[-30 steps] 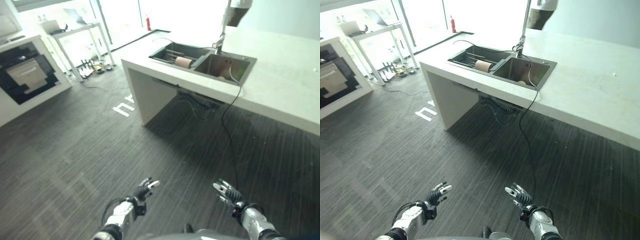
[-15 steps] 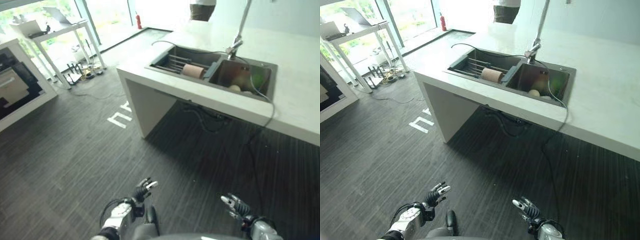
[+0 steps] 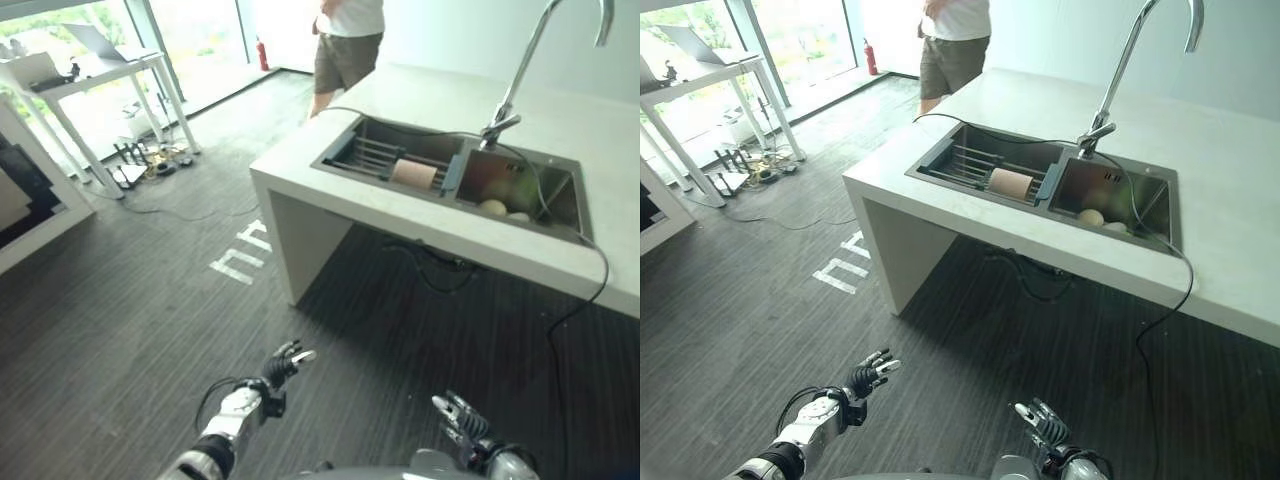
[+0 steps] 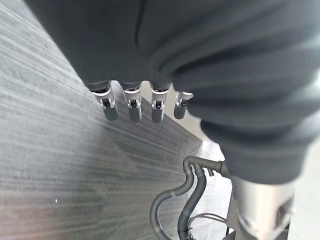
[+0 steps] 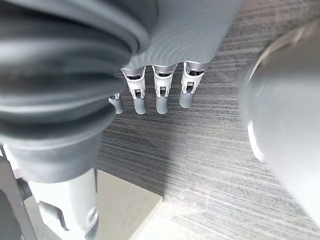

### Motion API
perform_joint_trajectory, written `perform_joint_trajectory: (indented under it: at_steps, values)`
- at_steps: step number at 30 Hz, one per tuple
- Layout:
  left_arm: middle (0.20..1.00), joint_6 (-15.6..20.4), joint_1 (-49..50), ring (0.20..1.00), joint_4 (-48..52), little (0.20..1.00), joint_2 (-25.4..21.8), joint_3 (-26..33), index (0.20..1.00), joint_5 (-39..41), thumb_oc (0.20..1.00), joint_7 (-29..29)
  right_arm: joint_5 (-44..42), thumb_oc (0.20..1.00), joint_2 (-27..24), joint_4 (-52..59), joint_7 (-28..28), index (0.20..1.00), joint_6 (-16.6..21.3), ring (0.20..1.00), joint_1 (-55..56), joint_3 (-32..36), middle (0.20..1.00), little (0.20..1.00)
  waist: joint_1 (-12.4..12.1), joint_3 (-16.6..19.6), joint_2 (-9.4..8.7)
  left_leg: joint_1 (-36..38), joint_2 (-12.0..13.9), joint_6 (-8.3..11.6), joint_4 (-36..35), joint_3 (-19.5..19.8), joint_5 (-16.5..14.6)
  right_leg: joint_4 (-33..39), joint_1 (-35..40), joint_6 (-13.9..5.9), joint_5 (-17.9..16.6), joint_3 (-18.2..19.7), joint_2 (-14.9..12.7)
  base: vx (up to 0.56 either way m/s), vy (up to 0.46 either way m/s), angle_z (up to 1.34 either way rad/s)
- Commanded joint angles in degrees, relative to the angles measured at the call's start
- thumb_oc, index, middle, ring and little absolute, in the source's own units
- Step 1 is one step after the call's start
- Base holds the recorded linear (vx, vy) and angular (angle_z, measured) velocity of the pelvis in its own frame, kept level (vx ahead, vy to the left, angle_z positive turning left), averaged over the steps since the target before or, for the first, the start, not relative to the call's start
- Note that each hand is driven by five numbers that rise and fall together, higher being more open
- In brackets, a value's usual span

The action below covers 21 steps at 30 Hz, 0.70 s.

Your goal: Place the dishes in the dishwasher.

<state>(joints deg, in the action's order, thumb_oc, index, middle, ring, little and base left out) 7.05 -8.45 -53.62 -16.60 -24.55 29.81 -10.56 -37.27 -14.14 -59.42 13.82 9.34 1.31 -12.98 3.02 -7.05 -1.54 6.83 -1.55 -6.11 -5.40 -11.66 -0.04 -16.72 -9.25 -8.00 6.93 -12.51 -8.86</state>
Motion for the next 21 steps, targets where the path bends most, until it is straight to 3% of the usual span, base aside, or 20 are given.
perform_joint_trajectory:
  at_steps: [1,3,6,9,13,15,18,19,21]
  values:
    - [1.000,0.8,0.0,1.000,3.5,1.000,-0.1,2.1,1.000,-1.8,1.000,-1.4,-1.4,1.000,-2.2,2.1,0.5,1.000,2.0,1.000,-1.4,0.0,1.000,1.000,2.1,-1.0,-0.82,1.8,-0.6,3.41,0.4,1.7,-1.2,12.6,0.1,-0.40,-19.7,-0.8,0.5,0.24,-0.071,-0.07]
    - [1.000,1.3,0.7,1.000,3.7,1.000,-0.2,2.1,1.000,-2.1,1.000,-1.7,-1.1,1.000,-1.9,2.2,0.4,1.000,1.8,1.000,-1.4,0.3,1.000,1.000,2.4,-1.2,-1.10,3.3,-0.7,3.37,0.4,1.4,-2.5,13.7,-0.9,-0.89,-21.0,-1.5,0.2,0.21,-0.081,-0.02]
    - [1.000,2.0,1.3,1.000,3.6,1.000,0.1,2.0,1.000,-3.3,1.000,-2.1,-1.0,1.000,-1.4,1.9,-0.6,1.000,2.1,1.000,-1.4,0.4,1.000,1.000,2.4,-0.8,-1.01,4.1,-0.4,3.26,0.4,1.0,-2.8,13.7,0.2,-0.61,-19.8,-1.8,0.6,0.18,-0.097,0.05]
    - [1.000,2.5,0.9,1.000,1.4,1.000,0.6,1.4,1.000,-2.5,1.000,-2.8,-2.3,1.000,-1.9,-1.2,-0.8,1.000,3.4,1.000,-2.0,0.7,1.000,1.000,2.7,1.1,-0.87,5.8,0.6,3.52,0.9,0.9,-2.8,14.9,4.1,1.10,-17.0,-0.5,2.4,0.34,-0.213,0.24]
    - [1.000,2.5,0.7,1.000,1.1,1.000,1.0,1.7,1.000,-2.0,1.000,-2.4,-1.1,1.000,-3.0,-1.3,-0.7,1.000,2.5,1.000,-2.7,0.8,1.000,1.000,2.8,2.3,-1.00,5.8,1.3,4.38,4.8,-0.2,-3.9,15.3,6.2,2.70,-15.2,-0.9,3.4,0.17,-0.139,-0.02]
    - [1.000,2.5,0.6,1.000,1.2,1.000,1.2,2.0,1.000,-1.4,1.000,-1.6,-1.3,1.000,-3.7,-1.0,-0.5,1.000,1.6,1.000,-3.2,0.7,1.000,1.000,2.7,2.6,-0.91,4.8,2.3,5.24,8.5,-0.3,-2.5,14.9,6.8,3.89,-13.9,-1.2,4.3,0.11,-0.191,-0.21]
    - [1.000,2.2,0.2,1.000,0.9,1.000,1.8,3.1,1.000,1.7,1.000,-3.1,-1.2,1.000,-4.5,-1.3,-0.1,1.000,1.4,1.000,-4.2,0.4,1.000,1.000,2.1,2.3,-1.41,-0.9,4.9,6.95,23.8,1.4,2.5,14.2,8.3,6.85,-11.4,0.0,5.7,0.11,-0.265,-0.30]
    - [1.000,2.0,0.7,1.000,1.8,1.000,2.0,3.7,1.000,0.8,1.000,-3.9,-0.2,1.000,-5.2,-1.6,0.3,1.000,1.1,1.000,-4.4,0.6,1.000,1.000,1.3,1.6,-1.76,-5.7,5.1,7.07,32.8,3.5,3.9,13.6,9.4,8.31,-10.3,1.8,6.5,0.11,-0.253,-0.30]
    - [1.000,1.9,1.1,1.000,2.7,1.000,2.0,3.7,1.000,0.4,1.000,-4.0,0.4,1.000,-5.6,-1.9,0.4,1.000,1.0,1.000,-4.3,0.9,1.000,1.000,0.8,1.1,-1.98,-9.8,5.1,6.96,37.1,5.1,5.3,13.5,10.2,9.01,-10.0,2.9,6.8,0.08,-0.131,-0.54]
